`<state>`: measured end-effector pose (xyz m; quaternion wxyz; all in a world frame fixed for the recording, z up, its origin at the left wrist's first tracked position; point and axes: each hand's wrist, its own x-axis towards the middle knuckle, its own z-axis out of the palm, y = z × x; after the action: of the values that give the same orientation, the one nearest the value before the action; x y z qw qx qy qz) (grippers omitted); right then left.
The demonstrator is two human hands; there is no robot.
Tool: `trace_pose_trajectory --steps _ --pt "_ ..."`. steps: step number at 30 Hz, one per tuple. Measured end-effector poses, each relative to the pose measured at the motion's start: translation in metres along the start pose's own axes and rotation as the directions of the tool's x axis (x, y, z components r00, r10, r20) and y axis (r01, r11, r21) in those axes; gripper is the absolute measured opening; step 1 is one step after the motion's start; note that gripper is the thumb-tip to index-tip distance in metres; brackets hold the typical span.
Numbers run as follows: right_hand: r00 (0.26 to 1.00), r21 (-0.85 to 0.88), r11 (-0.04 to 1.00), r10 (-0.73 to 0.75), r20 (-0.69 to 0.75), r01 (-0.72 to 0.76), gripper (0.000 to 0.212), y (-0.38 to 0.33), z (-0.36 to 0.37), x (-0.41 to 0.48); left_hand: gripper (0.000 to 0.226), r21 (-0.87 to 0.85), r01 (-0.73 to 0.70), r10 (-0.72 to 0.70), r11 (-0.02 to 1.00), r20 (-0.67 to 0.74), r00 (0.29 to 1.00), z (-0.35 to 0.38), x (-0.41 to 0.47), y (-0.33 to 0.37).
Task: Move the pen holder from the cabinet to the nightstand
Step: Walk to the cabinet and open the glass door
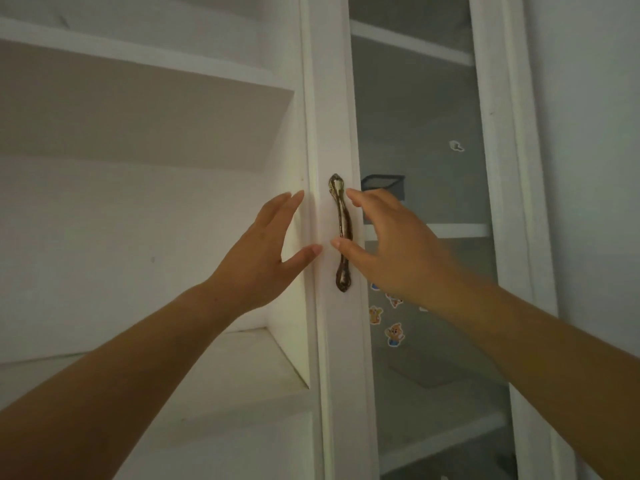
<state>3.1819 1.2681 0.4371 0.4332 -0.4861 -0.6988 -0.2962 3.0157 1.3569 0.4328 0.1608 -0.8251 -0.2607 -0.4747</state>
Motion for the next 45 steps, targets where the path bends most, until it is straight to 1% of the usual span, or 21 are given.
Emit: trace_pose_trajectory --steps 3,7,11,14,19,22,25,34,38,45 --pt "1.000 -0.038 0.999 0.018 -0.020 -0.018 0.064 -0.009 0.003 -0.001 0.072 -0.077 -0.050 0.050 0.996 -0.006 0.999 0.004 0.002 -0.001" --pt "0.996 -0.024 0.997 0.075 -0.047 -0.076 0.057 -0.015 0.005 0.000 0.066 -0.096 -0.121 0.118 0.988 -0.041 0.992 0.008 0.004 -0.010" --pt "0.990 -0.046 0.991 0.119 -0.072 -0.122 0.049 -0.016 0.010 0.002 0.067 -0.147 -0.108 0.104 0.983 -0.033 0.994 0.017 0.007 -0.023" --pt "0.986 -0.053 0.989 0.134 -0.100 -0.139 0.050 -0.016 0.020 0.003 0.066 -0.269 -0.096 0.097 0.958 -0.009 0.995 0.028 0.008 -0.027" --pt "0.959 0.025 0.983 0.182 -0.219 -0.181 0.051 -0.019 0.038 0.002 0.063 -0.444 -0.051 0.053 0.894 -0.008 0.999 0.044 0.005 -0.029" --pt "0.943 0.051 0.977 0.214 -0.256 -0.208 0.051 -0.020 0.045 0.003 0.062 -0.468 -0.037 0.034 0.883 -0.014 0.999 0.046 0.005 -0.027" --pt "0.929 0.059 0.974 0.227 -0.292 -0.219 0.045 -0.022 0.049 0.005 0.062 -0.492 -0.038 0.038 0.870 -0.011 0.999 0.044 0.005 -0.026" --pt "0.911 0.120 0.958 0.286 -0.297 -0.261 0.041 -0.027 0.046 0.005 0.057 -0.514 -0.019 0.011 0.858 -0.019 1.000 0.043 0.002 -0.024" --pt "0.903 0.140 0.957 0.288 -0.320 -0.255 0.043 -0.027 0.046 0.003 0.057 -0.518 -0.010 0.006 0.855 -0.009 1.000 0.041 0.003 -0.025" --pt "0.894 0.143 0.954 0.298 -0.334 -0.264 0.045 -0.024 0.046 0.001 0.057 -0.573 -0.009 0.001 0.819 -0.013 1.000 0.041 0.003 -0.029"
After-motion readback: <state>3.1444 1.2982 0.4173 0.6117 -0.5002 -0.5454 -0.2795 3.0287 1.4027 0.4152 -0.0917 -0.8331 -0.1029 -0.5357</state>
